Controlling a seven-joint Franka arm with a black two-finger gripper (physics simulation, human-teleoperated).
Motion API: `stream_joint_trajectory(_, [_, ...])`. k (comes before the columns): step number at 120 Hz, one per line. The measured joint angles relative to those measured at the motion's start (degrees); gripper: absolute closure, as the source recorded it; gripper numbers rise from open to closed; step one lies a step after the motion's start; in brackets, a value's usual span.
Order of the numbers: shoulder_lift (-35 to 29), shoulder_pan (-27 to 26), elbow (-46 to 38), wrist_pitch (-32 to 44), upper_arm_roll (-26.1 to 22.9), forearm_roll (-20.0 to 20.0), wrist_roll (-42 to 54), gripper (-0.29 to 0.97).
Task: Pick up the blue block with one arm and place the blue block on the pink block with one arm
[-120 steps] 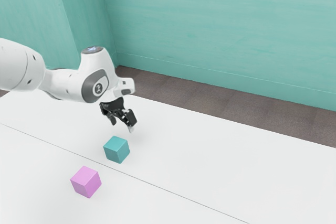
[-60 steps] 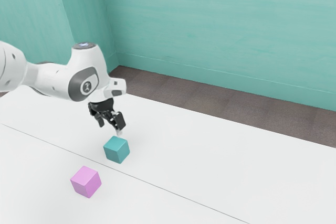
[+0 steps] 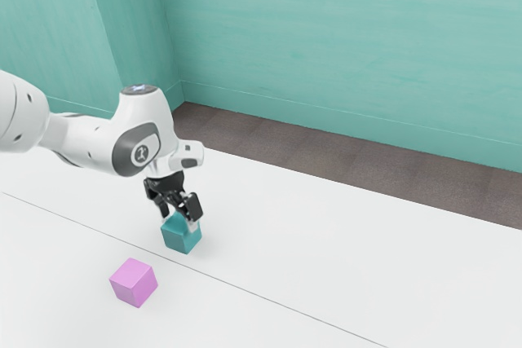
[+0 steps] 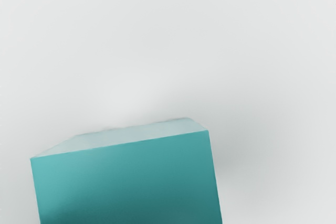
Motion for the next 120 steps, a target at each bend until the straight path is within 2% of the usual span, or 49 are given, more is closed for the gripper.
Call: stream_joint_trajectory(120, [4.3,0.0,-0.4,4.6,1.5,-1.9,5.8,0.0])
